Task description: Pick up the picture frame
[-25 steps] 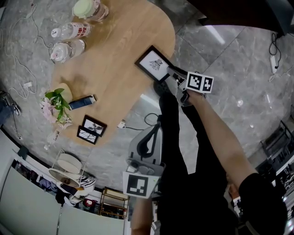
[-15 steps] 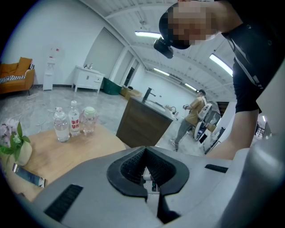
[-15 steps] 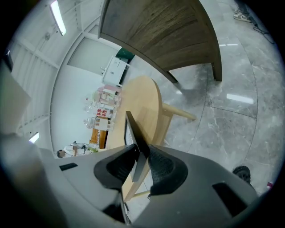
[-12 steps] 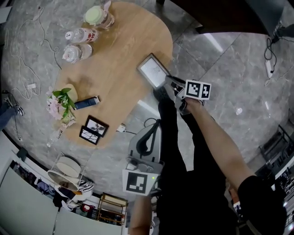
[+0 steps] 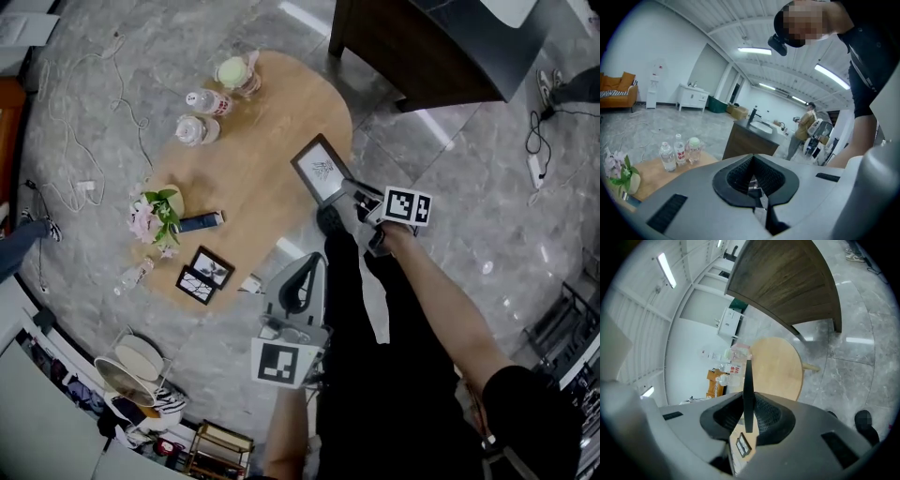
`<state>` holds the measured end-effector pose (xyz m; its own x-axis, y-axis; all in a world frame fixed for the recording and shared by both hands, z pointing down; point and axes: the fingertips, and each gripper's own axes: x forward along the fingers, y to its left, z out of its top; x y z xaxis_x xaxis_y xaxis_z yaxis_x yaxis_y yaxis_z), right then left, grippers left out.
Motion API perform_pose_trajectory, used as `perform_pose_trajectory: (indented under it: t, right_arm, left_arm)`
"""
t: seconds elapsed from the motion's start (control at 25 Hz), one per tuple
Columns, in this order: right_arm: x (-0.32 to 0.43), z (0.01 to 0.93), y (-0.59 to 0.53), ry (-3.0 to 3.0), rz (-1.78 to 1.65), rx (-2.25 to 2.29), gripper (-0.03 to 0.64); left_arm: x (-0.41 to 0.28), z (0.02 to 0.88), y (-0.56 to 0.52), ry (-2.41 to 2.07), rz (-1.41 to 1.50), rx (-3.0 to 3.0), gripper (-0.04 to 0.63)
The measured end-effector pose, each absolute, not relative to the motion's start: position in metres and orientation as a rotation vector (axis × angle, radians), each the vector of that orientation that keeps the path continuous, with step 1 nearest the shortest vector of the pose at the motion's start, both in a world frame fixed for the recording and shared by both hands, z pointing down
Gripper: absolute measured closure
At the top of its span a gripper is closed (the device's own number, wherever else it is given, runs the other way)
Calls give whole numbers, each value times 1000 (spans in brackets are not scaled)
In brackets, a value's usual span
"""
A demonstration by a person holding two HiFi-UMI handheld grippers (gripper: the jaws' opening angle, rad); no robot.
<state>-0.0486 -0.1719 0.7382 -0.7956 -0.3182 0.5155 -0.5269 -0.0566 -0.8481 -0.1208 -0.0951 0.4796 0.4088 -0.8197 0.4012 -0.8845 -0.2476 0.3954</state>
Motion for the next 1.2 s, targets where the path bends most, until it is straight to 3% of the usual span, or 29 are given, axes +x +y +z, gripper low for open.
perform_pose_trajectory:
  t: [0.56,1.2]
  right_arm:
    - [-50,465,-207,-2529,2089,847,541]
    - [3,313,-189,-2828,2169,932,541]
  left_arm:
    - [-144,343,-121,-1541,-61,2288,592]
    - [-136,274,-120,-1594,-140,2430,592]
